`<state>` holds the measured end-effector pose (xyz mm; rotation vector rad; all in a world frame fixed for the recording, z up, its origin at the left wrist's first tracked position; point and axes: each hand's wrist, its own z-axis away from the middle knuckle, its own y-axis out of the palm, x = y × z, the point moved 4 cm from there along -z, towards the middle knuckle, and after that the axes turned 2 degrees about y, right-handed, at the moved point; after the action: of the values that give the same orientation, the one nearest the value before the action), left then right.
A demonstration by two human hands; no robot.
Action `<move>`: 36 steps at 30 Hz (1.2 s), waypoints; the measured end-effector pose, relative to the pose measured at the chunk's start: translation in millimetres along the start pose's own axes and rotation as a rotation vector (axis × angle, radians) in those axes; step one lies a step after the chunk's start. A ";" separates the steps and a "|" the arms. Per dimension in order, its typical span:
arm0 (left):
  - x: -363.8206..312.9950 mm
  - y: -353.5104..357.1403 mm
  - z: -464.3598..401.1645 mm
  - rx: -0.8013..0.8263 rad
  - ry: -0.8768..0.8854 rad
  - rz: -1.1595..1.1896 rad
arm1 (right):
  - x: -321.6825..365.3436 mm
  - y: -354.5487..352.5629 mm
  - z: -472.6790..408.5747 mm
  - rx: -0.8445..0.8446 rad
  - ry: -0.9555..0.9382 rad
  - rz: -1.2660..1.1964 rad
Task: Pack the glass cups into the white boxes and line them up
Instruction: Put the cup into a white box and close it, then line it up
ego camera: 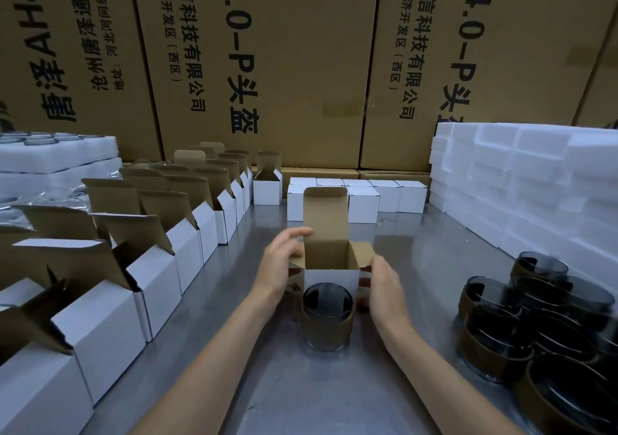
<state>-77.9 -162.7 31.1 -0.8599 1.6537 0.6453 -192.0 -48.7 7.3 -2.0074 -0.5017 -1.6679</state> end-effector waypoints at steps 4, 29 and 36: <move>0.8 -0.5 0.1 0.023 -0.042 0.030 | -1.1 -2.1 -1.3 -0.023 -0.013 0.017; 1.6 0.7 1.9 0.012 0.106 0.058 | 0.6 -9.9 -8.1 -0.005 -0.029 -0.141; -3.5 0.0 -1.5 0.024 0.126 0.109 | 86.1 -10.0 24.3 0.197 -0.510 0.463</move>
<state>-78.3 -163.2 34.8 -0.8111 1.8278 0.6552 -161.7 -28.6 89.6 -2.1814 -0.3160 -0.8030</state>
